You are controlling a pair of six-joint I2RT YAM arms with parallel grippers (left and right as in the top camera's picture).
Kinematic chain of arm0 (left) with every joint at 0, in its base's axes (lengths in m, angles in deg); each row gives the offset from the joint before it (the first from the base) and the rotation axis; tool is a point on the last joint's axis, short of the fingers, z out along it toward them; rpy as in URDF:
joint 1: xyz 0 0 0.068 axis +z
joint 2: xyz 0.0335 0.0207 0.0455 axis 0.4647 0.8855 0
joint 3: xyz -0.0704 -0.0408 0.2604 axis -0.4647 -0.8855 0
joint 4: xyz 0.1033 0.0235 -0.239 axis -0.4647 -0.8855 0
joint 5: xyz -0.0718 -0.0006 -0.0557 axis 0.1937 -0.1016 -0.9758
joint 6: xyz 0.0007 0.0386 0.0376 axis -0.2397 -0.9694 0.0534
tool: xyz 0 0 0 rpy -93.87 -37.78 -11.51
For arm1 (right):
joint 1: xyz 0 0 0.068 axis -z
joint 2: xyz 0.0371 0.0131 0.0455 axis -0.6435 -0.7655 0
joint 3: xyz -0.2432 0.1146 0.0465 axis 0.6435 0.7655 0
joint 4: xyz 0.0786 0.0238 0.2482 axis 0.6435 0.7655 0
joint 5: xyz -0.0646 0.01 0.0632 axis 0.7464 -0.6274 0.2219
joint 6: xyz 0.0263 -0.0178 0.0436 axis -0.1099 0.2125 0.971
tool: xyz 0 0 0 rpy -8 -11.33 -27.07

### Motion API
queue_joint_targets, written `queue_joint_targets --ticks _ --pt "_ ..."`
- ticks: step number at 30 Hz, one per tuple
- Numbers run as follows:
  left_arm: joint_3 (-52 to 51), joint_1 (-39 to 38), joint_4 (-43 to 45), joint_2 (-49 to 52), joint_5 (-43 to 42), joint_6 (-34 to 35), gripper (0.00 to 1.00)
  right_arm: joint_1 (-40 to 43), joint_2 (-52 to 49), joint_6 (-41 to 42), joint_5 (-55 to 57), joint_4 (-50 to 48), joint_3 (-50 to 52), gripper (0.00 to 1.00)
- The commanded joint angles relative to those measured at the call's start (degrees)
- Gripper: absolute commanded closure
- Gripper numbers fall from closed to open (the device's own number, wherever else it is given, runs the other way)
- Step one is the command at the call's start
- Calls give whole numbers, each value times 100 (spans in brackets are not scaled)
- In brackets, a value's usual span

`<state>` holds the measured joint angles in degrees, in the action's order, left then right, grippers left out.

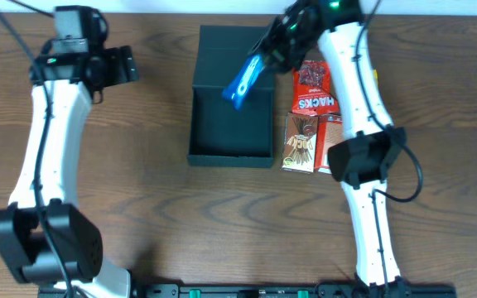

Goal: Pack container
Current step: 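Lift the Oreo pack and carry it over the black box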

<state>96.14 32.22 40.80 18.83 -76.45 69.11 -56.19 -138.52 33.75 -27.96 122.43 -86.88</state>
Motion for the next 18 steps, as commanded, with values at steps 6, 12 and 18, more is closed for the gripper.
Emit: queue_joint_targets --ticks 6,12,18 --pt "13 529 -131 -221 -162 177 5 -800 55 1187 302 772 -144 62" --pt "13 710 -190 -221 -247 175 5 -1202 55 2264 310 1169 -111 67" --pt "13 717 -208 -221 -249 177 5 -1429 55 3121 907 1169 -111 67"
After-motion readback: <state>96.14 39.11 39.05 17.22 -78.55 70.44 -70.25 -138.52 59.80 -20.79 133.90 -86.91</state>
